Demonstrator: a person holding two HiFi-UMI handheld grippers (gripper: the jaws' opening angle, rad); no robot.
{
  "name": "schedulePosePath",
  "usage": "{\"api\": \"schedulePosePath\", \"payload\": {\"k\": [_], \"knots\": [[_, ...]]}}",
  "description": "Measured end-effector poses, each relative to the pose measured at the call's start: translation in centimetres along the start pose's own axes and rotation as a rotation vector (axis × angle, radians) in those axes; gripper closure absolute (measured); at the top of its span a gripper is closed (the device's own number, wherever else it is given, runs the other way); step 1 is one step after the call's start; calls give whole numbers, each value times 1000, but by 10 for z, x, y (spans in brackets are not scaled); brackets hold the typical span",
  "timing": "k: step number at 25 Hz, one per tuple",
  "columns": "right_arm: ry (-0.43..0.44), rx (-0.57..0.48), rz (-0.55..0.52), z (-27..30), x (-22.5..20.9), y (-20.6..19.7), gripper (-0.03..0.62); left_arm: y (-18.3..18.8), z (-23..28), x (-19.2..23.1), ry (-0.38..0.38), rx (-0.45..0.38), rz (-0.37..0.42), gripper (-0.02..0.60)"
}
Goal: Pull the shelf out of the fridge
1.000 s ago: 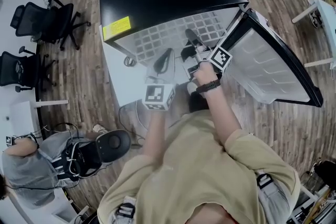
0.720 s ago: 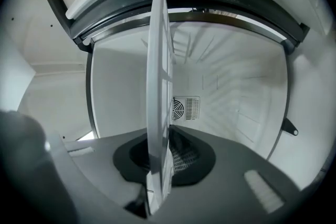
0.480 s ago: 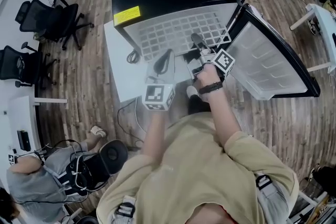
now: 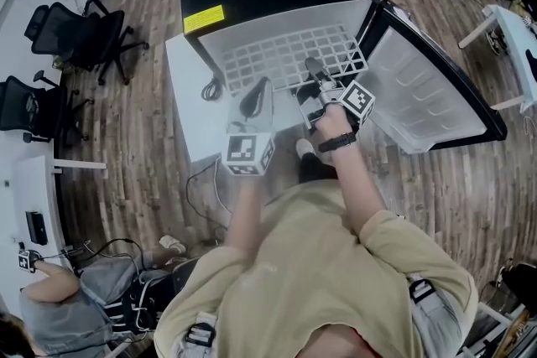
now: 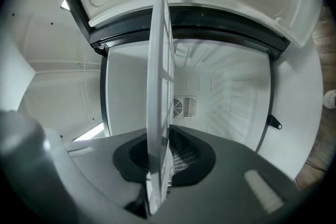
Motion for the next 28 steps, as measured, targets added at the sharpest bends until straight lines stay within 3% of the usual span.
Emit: {"api": "schedulePosePath", "payload": {"k": [7,10,14,19,25,28], "knots": [[-6,23,-40,-32,1,-10,569,3,-10,-7,-7,-22,-7,580],[41,32,-165,-45,12,-10,569,4,-14,-9,-7,-32,-14,580],[29,28,-352,-60,24,-4,566,5,-20,-10,-6,-41,-17,580],[-6,23,-692,-75,40,2,568,0,-21,-12,-3,-34,-21,580],[-63,-50,-1272,-86,72,6,566,-4,-17,-17,-9,-22,22,580],[-41,-66,-1437,-87,90,3,566,-4,-17,-17,9,-16,56,580]]}}
Point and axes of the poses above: the fingertips, and each gripper's own axes: z forward along the fingers, x to its left, y out of its top, the point moved 1 cm from there along -z, backward along the fingers, and after that the axes turned 3 degrees about -x, right-handed, at the moved point
